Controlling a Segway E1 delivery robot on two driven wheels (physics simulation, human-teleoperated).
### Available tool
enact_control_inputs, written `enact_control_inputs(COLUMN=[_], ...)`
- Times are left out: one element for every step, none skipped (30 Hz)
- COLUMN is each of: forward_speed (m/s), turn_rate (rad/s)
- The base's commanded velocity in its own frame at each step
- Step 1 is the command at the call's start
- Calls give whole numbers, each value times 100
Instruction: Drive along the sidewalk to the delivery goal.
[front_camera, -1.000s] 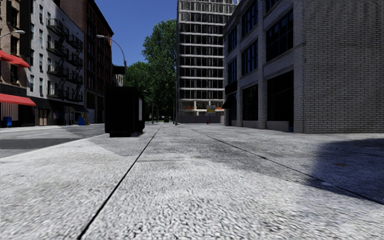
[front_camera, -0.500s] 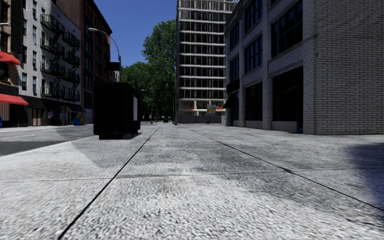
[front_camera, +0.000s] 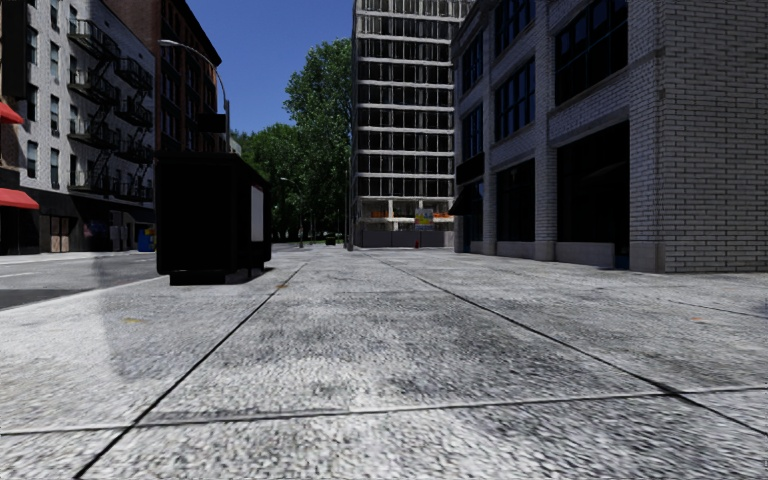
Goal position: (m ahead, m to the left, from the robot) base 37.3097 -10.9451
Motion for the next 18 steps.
enact_control_inputs(forward_speed=[200,200,200,200,200,200,200,200,200,200,200,200,200,200,200,200,200,200], turn_rate=[0,0,0,0,0,0,0,0,0,0,0,0,0,0,0,0,0,0])
